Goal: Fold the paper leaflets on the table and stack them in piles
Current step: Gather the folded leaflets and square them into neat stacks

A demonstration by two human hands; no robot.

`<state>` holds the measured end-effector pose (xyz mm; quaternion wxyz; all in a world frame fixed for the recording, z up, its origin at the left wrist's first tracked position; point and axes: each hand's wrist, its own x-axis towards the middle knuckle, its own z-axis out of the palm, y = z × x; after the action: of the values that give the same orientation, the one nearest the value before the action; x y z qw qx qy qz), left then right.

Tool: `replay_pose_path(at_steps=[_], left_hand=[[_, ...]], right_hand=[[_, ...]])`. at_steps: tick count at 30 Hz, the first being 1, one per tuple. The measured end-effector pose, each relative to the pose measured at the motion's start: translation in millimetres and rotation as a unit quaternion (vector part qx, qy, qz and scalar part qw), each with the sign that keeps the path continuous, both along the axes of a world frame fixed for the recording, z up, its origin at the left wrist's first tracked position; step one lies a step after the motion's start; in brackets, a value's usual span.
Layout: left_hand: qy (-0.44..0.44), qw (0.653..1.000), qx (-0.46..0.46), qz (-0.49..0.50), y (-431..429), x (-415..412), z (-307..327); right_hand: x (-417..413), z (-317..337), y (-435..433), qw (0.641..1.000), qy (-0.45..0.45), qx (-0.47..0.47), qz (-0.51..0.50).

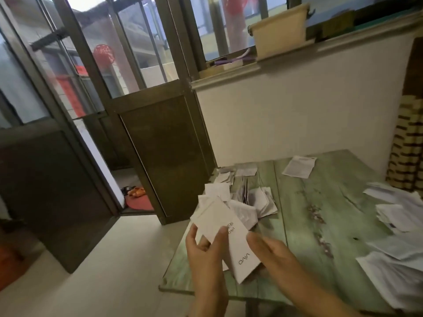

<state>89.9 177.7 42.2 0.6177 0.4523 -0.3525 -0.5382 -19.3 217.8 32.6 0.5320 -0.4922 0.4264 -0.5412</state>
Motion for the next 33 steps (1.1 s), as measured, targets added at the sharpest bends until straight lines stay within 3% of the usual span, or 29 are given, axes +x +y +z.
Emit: replay_pose_path(at_steps=[4,6,10,14,19,24,28,30,33], left_hand=[[-0.007,1.000,-0.005,0.013,-8,16,-11],[-0.019,0.999,0.000,0.030,-17,28,-13],[-0.055,0.994,0.009,0.096,-36,51,-26],[-0.159,0.978,-0.005,0.137,-43,53,-48],[-0.309,0.945,-0.081,0.066,-55,52,-52],[-0.310,0.941,-0.098,0.096,-59,50,-58],[-0.334,0.932,-0.105,0.094,-64,55,-61],[-0.339,0.932,-0.099,0.076,-64,53,-64],[-0.358,0.927,-0.105,0.045,-63,44,-66]], right_hand=[[-13,-19,-12,0.982,0.154,-0.060,-0.091],[-26,-18,-26,0.967,0.171,-0.101,-0.160],[-42,-18,-55,0.905,0.261,-0.225,-0.249],[-34,-39,-72,0.868,0.322,-0.307,-0.221],[-37,-56,-81,0.870,0.321,-0.272,-0.257],[-42,-69,-92,0.854,0.378,-0.297,-0.197],[-40,-90,-97,0.801,0.502,-0.306,-0.116],[-40,-101,-94,0.776,0.561,-0.277,-0.080],[-42,-110,-90,0.773,0.591,-0.227,-0.040]])
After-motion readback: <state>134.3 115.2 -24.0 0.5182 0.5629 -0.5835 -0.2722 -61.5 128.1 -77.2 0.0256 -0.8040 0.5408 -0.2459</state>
